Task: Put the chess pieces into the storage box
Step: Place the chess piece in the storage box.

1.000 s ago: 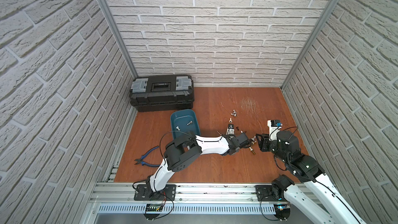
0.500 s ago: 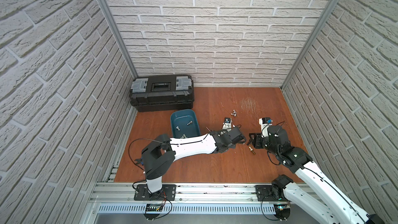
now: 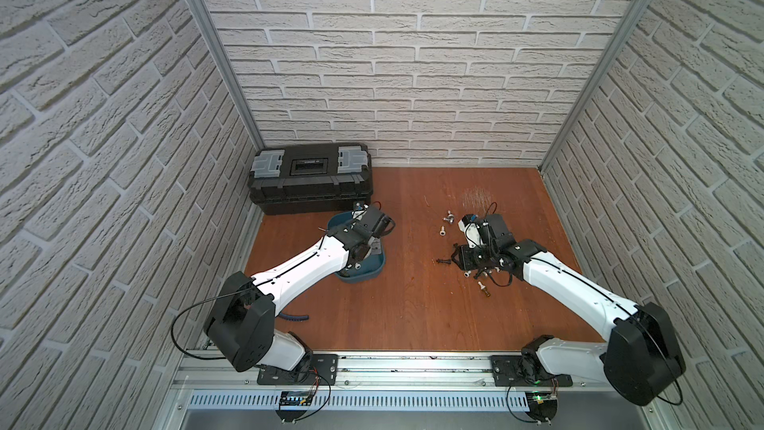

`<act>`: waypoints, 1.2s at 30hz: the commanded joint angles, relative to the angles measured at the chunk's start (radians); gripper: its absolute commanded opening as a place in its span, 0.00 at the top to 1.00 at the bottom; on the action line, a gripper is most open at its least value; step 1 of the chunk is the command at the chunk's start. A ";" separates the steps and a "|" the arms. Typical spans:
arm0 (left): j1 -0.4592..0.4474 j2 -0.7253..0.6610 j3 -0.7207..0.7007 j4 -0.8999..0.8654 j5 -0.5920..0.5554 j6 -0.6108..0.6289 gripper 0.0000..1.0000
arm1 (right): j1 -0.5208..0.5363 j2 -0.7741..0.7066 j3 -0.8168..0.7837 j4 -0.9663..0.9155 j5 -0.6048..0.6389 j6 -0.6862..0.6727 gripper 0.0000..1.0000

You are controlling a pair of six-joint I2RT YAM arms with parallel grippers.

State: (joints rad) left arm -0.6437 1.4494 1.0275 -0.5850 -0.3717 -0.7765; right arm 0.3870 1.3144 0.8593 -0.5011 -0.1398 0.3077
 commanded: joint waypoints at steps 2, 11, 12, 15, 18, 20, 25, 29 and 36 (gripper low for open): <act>0.073 0.012 -0.035 -0.020 0.108 0.096 0.77 | 0.015 0.068 0.058 -0.087 0.044 -0.062 0.60; 0.125 0.081 -0.025 0.016 0.208 0.150 0.61 | 0.073 0.131 0.064 -0.085 0.074 -0.221 0.59; 0.125 0.085 -0.021 0.016 0.215 0.153 0.60 | 0.074 0.146 0.072 -0.081 0.058 -0.253 0.59; 0.126 0.070 -0.014 0.018 0.225 0.162 0.60 | 0.081 0.180 0.094 -0.068 0.035 -0.336 0.58; 0.139 0.026 -0.002 0.008 0.233 0.184 0.60 | 0.085 0.196 0.098 -0.023 0.036 -0.429 0.56; 0.157 -0.005 0.015 -0.007 0.248 0.207 0.60 | 0.087 0.211 0.101 -0.003 0.038 -0.490 0.56; 0.227 -0.056 0.045 -0.039 0.303 0.281 0.59 | 0.087 0.325 0.169 -0.015 0.081 -0.572 0.56; 0.289 -0.111 0.007 -0.026 0.349 0.293 0.60 | 0.087 0.463 0.265 -0.103 0.122 -0.599 0.55; 0.356 -0.195 -0.092 0.005 0.392 0.295 0.60 | 0.088 0.491 0.256 -0.080 0.161 -0.572 0.57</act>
State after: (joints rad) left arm -0.3042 1.2839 0.9710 -0.5987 -0.0147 -0.5026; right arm 0.4686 1.8244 1.1267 -0.5663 -0.0105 -0.2657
